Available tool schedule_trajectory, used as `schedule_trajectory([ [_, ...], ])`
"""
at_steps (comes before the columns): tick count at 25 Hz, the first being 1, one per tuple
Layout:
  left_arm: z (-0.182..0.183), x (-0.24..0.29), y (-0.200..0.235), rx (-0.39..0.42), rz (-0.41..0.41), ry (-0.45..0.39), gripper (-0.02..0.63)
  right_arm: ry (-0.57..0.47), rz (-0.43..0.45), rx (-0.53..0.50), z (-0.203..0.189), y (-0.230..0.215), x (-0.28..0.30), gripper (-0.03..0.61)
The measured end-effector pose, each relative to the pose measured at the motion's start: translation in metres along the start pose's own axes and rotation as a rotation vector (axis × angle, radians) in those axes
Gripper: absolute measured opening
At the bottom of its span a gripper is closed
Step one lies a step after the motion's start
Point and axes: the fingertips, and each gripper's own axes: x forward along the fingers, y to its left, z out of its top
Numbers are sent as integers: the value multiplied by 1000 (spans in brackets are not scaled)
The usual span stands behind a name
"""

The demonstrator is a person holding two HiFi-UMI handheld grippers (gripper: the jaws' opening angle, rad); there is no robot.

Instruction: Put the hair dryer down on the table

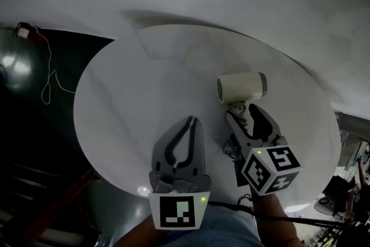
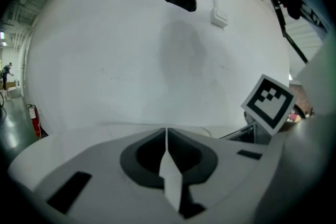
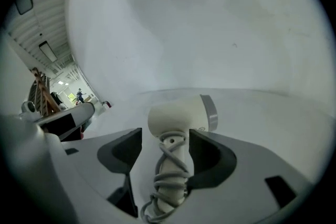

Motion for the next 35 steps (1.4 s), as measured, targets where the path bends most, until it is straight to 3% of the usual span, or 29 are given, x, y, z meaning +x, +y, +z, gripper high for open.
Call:
schedule_trajectory([
  [6, 22, -16, -38, 13, -46, -46, 14, -167, 35, -52, 23, 10, -57, 275],
  [9, 35, -29, -63, 20, -60, -86, 14, -260, 47, -80, 32, 9, -93, 221],
  [14, 59, -59, -109, 74, -83, -150, 14, -386, 57, -122, 37, 12, -153, 66],
  [16, 67, -72, -127, 81, -91, -172, 14, -442, 50, -167, 42, 15, -178, 39],
  [20, 83, -96, -155, 126, -104, -217, 14, -537, 49, -248, 48, 23, -219, 20],
  [26, 106, -124, -187, 161, -101, -315, 14, -610, 46, -288, 46, 25, -268, 12],
  [35, 115, -144, -213, 222, -109, -351, 14, -710, 8, -323, 54, 22, -311, 11],
])
